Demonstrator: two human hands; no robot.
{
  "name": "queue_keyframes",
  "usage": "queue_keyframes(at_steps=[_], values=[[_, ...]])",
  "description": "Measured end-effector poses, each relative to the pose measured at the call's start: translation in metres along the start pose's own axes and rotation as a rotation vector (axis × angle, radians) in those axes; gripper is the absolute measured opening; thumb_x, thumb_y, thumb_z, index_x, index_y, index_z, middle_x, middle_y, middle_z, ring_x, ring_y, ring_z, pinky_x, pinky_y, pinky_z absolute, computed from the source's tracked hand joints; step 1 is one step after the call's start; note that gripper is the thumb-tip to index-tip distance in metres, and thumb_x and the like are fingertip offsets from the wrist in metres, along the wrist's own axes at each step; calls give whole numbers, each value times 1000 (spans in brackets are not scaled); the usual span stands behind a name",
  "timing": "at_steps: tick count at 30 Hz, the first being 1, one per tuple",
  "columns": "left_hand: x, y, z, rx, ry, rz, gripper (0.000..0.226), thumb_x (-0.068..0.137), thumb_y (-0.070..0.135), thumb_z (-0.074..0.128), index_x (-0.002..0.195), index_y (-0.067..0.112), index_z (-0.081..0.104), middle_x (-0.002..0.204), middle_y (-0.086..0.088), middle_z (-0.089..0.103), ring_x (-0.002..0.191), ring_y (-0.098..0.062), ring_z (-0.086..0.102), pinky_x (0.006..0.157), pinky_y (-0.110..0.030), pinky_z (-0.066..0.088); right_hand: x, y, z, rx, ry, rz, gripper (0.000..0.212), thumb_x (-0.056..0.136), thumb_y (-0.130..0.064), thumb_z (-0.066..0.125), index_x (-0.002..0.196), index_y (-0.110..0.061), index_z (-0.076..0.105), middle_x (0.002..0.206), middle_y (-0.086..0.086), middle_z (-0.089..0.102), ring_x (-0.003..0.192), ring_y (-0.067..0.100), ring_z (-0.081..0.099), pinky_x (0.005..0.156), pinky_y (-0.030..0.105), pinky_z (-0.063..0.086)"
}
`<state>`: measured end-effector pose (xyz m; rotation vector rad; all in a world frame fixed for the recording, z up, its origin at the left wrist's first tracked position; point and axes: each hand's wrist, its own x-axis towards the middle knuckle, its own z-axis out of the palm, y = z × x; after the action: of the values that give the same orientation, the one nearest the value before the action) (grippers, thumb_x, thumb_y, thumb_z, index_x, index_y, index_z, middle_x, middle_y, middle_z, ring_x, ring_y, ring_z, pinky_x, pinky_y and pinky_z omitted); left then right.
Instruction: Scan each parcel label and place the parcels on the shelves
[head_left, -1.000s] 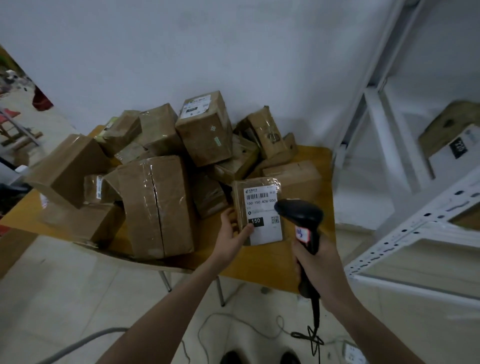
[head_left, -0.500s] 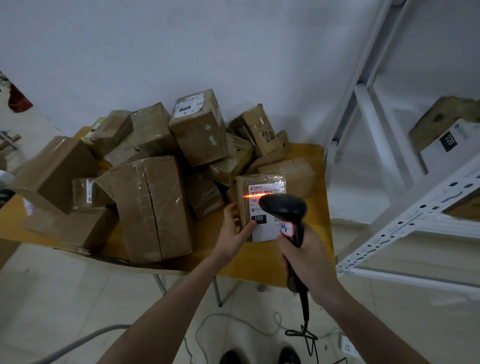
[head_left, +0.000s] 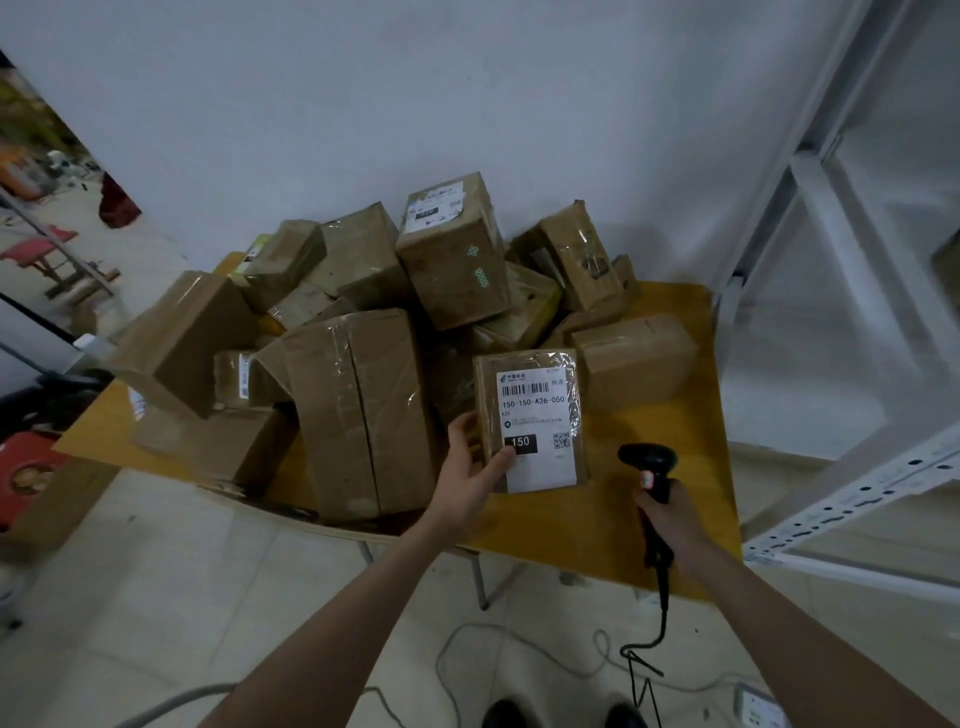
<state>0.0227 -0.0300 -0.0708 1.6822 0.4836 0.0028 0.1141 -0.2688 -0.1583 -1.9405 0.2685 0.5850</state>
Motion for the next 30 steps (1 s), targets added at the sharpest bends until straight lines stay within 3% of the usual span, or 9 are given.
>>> queue_keyframes(at_steps=[6,10,13,17,20,23,26,28,30], values=[[-4,-4,-10,27,-3,0,63,89,30,62,136,29,20,116,22,47,113,-9,49,83,-17,50,31,22,18,-20,28,41,13,96,-14,54,95,-5,45,74,11,45,63,23,42,56,32,33],[-5,-2,-12,35,-35,1,80,83,45,68,143,25,18,118,22,47,112,-6,52,96,-30,50,41,30,25,-18,56,64,14,97,-14,53,98,-7,41,73,7,39,59,20,38,52,31,32],[-4,-4,-10,29,-67,10,74,88,36,64,144,25,17,118,22,47,111,-4,51,94,-27,50,40,33,26,-14,85,70,14,97,-15,53,100,-7,42,70,7,38,58,19,38,51,31,31],[-3,-6,-8,24,-125,15,77,80,45,66,139,30,19,122,19,51,117,-7,52,98,-33,50,41,38,25,-22,96,81,25,95,-25,57,105,-5,47,75,6,45,65,20,46,54,33,38],[-6,-3,-2,9,-177,24,71,82,44,66,135,35,20,122,18,51,115,-5,52,91,-26,53,38,34,20,-206,215,74,70,84,-63,54,117,-1,48,108,17,55,103,34,54,85,50,48],[-8,1,8,-17,-217,40,62,81,41,65,128,43,25,125,11,53,117,-12,55,91,-33,55,-11,-7,3,-12,339,-161,68,92,-51,50,145,-13,31,147,11,36,135,29,33,110,48,31],[-14,17,23,-56,-294,62,63,81,40,63,131,42,25,127,5,55,115,-18,60,88,-38,57,-64,-42,-23,306,129,-384,70,84,-68,45,147,-42,28,150,-13,33,134,8,33,109,37,33],[-23,31,34,-66,-352,98,67,83,42,65,136,40,23,129,5,55,114,-17,62,89,-37,57,-93,-54,-38,383,-8,-452,79,73,-79,52,143,-53,28,151,-17,34,136,6,36,107,39,36],[-33,48,46,-68,-392,149,70,86,41,65,140,37,21,129,5,55,114,-16,62,89,-36,57,-112,-59,-53,432,-82,-476,86,66,-75,63,142,-54,27,148,-15,40,134,10,43,105,43,41]])
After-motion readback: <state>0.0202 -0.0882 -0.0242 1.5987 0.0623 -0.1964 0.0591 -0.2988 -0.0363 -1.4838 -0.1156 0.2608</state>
